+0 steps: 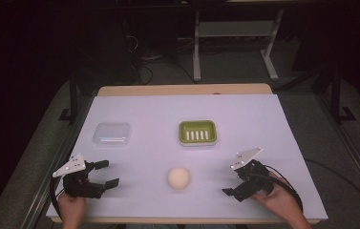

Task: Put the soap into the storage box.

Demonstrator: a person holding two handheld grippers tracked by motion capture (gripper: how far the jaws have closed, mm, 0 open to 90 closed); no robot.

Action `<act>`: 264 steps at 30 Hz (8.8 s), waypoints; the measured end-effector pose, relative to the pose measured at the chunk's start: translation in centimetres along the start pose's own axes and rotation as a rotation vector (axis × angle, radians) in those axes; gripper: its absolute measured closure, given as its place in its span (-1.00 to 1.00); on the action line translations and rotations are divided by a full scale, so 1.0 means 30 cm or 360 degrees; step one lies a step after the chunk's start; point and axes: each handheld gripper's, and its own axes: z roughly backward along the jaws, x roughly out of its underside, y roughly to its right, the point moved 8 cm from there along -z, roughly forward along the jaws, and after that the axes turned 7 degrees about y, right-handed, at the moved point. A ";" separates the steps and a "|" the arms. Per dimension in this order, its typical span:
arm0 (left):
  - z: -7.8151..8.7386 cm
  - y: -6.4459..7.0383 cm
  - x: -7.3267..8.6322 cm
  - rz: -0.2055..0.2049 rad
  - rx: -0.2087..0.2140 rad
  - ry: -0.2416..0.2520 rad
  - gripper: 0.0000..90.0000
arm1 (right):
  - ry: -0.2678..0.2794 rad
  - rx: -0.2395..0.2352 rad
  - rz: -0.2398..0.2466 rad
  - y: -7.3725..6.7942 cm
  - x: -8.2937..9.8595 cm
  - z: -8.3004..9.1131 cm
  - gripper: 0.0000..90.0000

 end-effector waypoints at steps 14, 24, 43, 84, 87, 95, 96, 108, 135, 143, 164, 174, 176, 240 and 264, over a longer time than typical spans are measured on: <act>-0.002 -0.001 -0.001 0.0002 0.0002 -0.0002 -0.71 | 0.0001 -0.0020 0.0037 -0.004 -0.056 -0.018 -0.65; -0.005 0.000 0.000 0.0009 0.0005 0.0000 -0.71 | 0.0023 -0.0073 0.0068 -0.015 -0.117 -0.043 -0.68; -0.007 -0.002 0.002 -0.0009 0.0012 -0.0014 -0.71 | -0.0032 -0.0131 0.0179 -0.048 -0.221 -0.112 -0.67; -0.010 0.002 0.000 -0.0006 0.0016 -0.0014 -0.71 | -0.0098 -0.0267 0.0301 -0.118 -0.344 -0.225 -0.67; -0.010 0.001 0.000 -0.0013 0.0015 -0.0014 -0.71 | -0.0105 -0.0272 0.0312 -0.122 -0.353 -0.233 -0.67; -0.010 0.001 -0.001 -0.0022 0.0020 -0.0013 -0.71 | -0.0125 -0.0283 0.0320 -0.129 -0.369 -0.259 -0.67; -0.010 0.002 -0.001 -0.0013 0.0021 -0.0011 -0.71 | -0.0129 -0.0286 0.0317 -0.130 -0.369 -0.261 -0.67; -0.011 0.003 -0.002 -0.0013 0.0021 -0.0010 -0.71 | -0.0153 -0.0292 0.0318 -0.130 -0.369 -0.287 -0.67; -0.014 0.005 -0.002 -0.0001 0.0023 -0.0007 -0.71 | -0.0239 -0.0325 0.0297 -0.144 -0.364 -0.363 -0.68; -0.014 0.006 -0.002 -0.0001 0.0024 -0.0007 -0.71 | -0.0257 -0.0328 0.0306 -0.149 -0.362 -0.376 -0.68; -0.014 0.006 -0.003 -0.0002 0.0025 -0.0004 -0.71 | -0.0326 -0.0293 0.0329 -0.149 -0.343 -0.410 -0.60; -0.014 0.007 -0.003 -0.0004 0.0026 -0.0003 -0.71 | -0.0325 -0.0288 0.0356 -0.155 -0.341 -0.412 -0.52; -0.014 0.007 -0.003 -0.0004 0.0026 -0.0002 -0.71 | -0.0323 -0.0286 0.0362 -0.157 -0.339 -0.414 -0.50; -0.013 0.005 -0.005 -0.0016 0.0023 0.0001 -0.71 | -0.0126 -0.0241 0.0212 0.016 -0.423 -0.202 -0.49; -0.011 0.004 -0.006 -0.0017 0.0020 0.0000 -0.71 | -0.0067 -0.0212 0.0200 0.097 -0.521 -0.130 -0.49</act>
